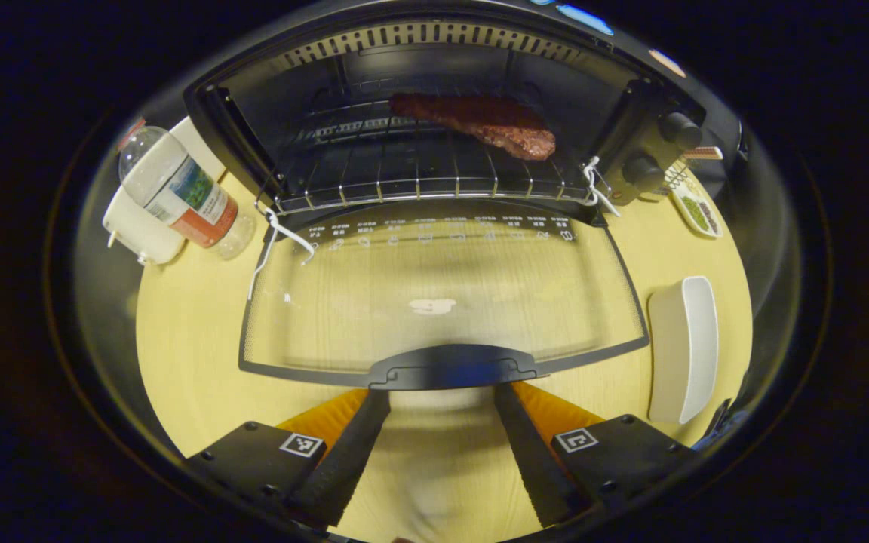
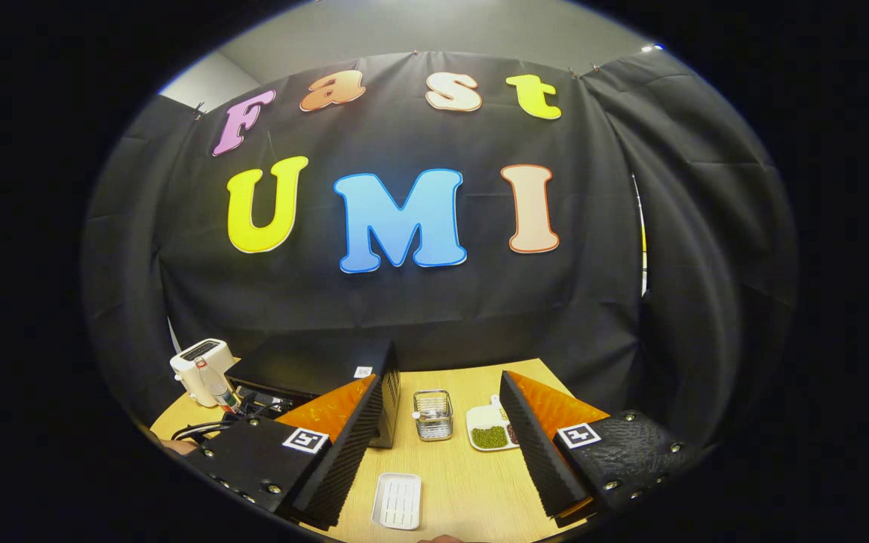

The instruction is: Open the electric oven with the left hand, put the food in, and close the electric oven.

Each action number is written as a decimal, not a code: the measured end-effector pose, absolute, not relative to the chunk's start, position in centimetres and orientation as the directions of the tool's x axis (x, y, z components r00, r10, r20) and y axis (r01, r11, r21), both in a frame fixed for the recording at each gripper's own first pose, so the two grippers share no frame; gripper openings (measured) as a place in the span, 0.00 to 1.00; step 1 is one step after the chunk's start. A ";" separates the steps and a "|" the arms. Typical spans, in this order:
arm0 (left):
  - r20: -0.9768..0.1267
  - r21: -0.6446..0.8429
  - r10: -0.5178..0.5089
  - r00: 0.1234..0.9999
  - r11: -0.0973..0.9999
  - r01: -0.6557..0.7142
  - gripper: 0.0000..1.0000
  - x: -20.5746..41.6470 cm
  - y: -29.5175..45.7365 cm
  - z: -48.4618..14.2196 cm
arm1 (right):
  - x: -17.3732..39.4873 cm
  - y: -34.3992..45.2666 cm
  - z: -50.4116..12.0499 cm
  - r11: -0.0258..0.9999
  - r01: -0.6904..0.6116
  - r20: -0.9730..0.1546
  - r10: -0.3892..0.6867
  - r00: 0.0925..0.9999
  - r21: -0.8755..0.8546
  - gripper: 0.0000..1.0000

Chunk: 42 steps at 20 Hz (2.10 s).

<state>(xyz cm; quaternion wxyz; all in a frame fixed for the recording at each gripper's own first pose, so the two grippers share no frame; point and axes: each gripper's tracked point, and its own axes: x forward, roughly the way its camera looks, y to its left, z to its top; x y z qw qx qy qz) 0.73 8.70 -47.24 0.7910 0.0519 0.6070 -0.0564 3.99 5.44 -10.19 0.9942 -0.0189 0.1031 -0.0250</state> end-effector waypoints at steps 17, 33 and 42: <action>-0.880 0.044 -0.038 0.473 0.986 0.161 0.98 2.4 8.3 -39.3 | 2.9 5.8 -9.2 0.999 0.043 -0.159 -0.046 0.986 -0.024 0.95; -0.640 -0.009 -0.103 0.761 0.992 0.127 0.96 4.2 5.2 -26.2 | 1.9 4.2 -7.0 0.999 0.029 -0.122 -0.030 0.992 -0.017 0.94; -0.135 -0.030 -0.122 0.983 0.992 0.119 0.99 -2.4 0.4 -3.0 | 1.3 2.7 1.4 1.000 0.001 -0.005 -0.001 1.000 -0.016 0.94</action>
